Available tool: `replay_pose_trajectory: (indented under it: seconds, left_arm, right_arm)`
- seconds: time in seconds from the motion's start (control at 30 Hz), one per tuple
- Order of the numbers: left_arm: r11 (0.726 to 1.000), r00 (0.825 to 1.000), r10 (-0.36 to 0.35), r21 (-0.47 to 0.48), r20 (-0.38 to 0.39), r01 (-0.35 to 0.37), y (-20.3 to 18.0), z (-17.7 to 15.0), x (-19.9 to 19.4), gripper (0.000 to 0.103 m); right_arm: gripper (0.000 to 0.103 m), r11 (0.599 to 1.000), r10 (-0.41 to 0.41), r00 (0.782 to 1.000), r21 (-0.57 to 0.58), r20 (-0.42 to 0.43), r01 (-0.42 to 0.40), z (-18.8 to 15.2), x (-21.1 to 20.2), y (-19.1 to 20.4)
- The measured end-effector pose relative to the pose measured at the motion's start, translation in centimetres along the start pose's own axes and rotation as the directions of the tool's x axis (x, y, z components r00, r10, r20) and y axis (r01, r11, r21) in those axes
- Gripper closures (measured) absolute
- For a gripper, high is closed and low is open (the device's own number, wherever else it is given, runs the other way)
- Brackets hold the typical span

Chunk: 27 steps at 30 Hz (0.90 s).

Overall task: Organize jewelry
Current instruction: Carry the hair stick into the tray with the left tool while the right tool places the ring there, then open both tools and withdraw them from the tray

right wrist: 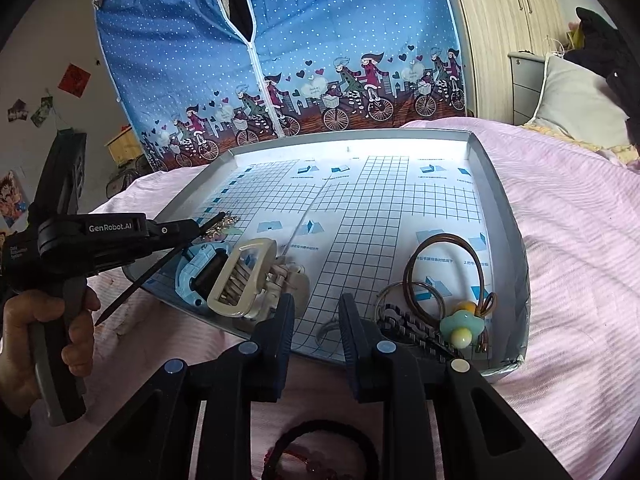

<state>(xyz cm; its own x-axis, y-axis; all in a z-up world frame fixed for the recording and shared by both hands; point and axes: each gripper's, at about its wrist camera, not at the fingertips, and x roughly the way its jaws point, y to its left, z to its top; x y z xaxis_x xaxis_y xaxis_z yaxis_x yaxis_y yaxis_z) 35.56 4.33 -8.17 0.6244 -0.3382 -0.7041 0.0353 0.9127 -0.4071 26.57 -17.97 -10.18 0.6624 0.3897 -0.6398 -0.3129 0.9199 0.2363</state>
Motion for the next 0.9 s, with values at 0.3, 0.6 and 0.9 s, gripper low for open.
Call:
replay_pose_trajectory:
  seconds: [0.3,0.6,0.9]
  left_arm:
    - [0.997,0.986,0.022,0.066,0.168,-0.034,-2.4,-0.8,-5.0,0.019]
    - [0.967,0.916,0.041,0.217,0.399,-0.138,-6.5,-3.5,-12.8,0.002]
    - [0.954,0.891,0.042,0.248,0.451,-0.17,-8.3,-9.4,-18.7,0.002]
  right_arm:
    - [0.047,0.997,-0.058,0.993,-0.038,0.103,0.062,0.6,-3.3,0.8]
    - [0.01,0.995,-0.057,0.963,-0.063,0.263,0.076,1.6,-9.9,2.2]
    - [0.0,0.995,-0.04,0.931,-0.075,0.362,0.072,0.7,-15.6,4.0]
